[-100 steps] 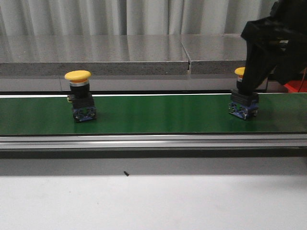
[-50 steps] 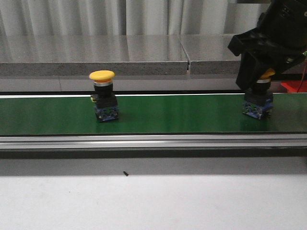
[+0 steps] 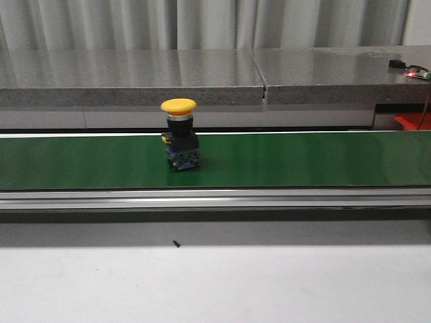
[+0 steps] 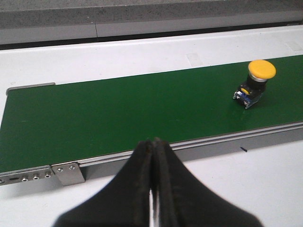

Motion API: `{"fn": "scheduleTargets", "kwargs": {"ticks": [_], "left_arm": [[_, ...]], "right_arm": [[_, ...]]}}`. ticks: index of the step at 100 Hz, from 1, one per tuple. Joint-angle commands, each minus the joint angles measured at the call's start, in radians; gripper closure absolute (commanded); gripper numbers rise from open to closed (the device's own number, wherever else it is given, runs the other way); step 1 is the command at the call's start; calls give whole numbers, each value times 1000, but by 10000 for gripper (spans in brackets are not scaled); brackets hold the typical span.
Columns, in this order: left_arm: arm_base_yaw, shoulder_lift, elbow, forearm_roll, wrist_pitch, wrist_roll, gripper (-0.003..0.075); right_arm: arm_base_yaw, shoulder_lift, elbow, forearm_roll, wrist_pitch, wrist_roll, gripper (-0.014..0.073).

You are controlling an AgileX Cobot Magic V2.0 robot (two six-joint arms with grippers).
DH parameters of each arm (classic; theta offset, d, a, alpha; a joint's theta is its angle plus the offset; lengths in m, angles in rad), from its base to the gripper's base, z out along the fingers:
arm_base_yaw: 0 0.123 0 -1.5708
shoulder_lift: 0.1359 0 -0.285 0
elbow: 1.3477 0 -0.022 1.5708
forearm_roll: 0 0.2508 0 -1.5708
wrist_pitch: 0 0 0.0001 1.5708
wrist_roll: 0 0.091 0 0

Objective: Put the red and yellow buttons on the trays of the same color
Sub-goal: 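Place the held yellow button into the yellow tray and open the right gripper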

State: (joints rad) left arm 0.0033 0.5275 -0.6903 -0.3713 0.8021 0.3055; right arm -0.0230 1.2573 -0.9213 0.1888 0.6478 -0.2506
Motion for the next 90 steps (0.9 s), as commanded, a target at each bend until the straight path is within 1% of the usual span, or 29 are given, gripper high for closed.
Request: {"fn": "scheduleTargets", "kwargs": {"ticks": [1,23,37,44,61,90], "left_arm": [[-5,1,-25,-27,-62,-10,741],[-5,1,-25,-27,-62,-10,741],[-5,1,-25,-27,-62,-10,741],[-5,1,-25,-27,-62,-10,741],[-5,1,-25,-27,-62,-10,741],[-5,1,-25,-27,-62,-10,741]], "right_arm": [[-77,-79,1,10,-31,0,541],[-325,-161,63,14,-47,13,541],[-422,-162,101,16,-90,34,541],[-445,-160,133,25,-139,34,541],[-452,-100,186,65,-246,34,541],[-454,77,193,109,-324,34,541]]}}
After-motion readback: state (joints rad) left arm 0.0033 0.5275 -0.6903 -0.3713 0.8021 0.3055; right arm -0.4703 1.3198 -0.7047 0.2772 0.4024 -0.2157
